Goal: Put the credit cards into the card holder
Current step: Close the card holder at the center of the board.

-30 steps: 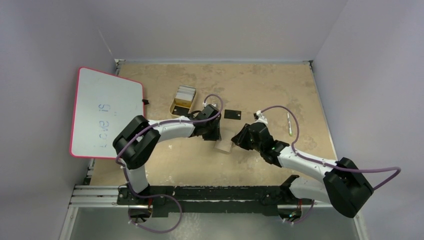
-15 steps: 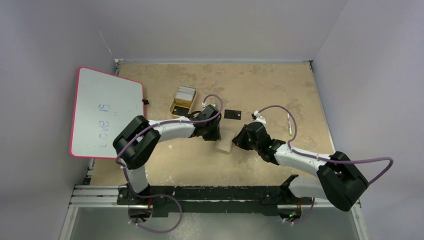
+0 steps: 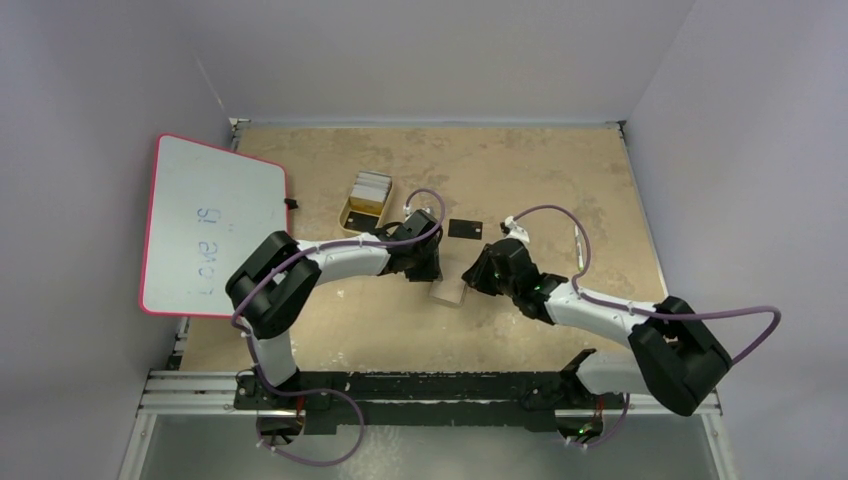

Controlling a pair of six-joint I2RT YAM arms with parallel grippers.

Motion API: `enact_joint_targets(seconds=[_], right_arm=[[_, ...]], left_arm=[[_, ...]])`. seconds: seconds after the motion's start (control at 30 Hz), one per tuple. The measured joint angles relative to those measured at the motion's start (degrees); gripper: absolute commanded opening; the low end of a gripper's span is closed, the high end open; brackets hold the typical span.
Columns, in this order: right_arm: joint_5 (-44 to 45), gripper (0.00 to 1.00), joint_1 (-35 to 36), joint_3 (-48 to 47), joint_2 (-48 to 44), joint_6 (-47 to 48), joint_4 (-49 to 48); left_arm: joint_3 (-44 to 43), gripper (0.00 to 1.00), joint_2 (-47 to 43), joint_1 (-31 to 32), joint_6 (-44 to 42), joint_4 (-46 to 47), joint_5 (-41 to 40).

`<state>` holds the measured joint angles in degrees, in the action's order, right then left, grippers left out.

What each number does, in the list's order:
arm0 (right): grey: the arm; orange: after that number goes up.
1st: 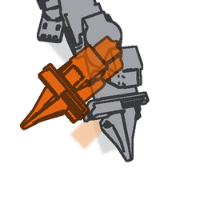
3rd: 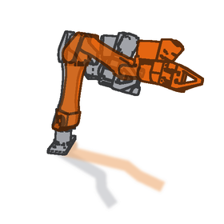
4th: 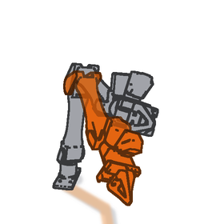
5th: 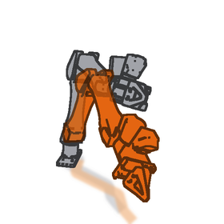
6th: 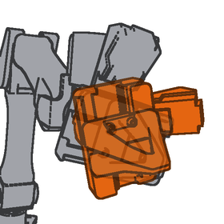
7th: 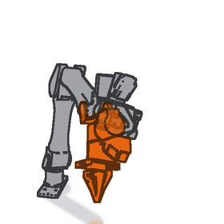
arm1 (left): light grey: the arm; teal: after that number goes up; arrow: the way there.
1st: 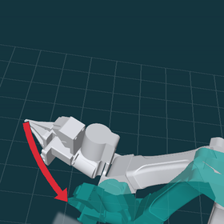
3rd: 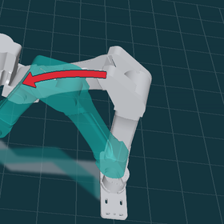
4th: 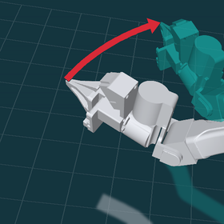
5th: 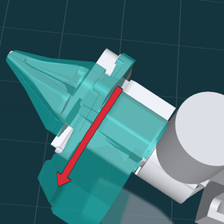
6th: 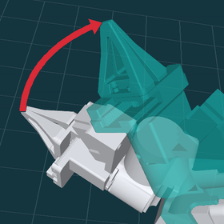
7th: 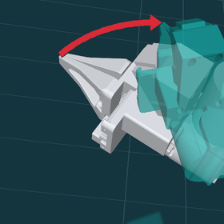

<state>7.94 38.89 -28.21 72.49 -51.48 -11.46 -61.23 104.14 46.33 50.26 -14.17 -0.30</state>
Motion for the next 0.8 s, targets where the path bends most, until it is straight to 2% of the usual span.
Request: enact_joint_targets(seconds=[0.8], right_arm=[[-4.00, 0.21, -0.35, -1.77, 8.33, 0.68, -5.70]], left_arm=[[0.63, 0.26, -0.02, 0.00, 1.22, 1.53, 0.52]])
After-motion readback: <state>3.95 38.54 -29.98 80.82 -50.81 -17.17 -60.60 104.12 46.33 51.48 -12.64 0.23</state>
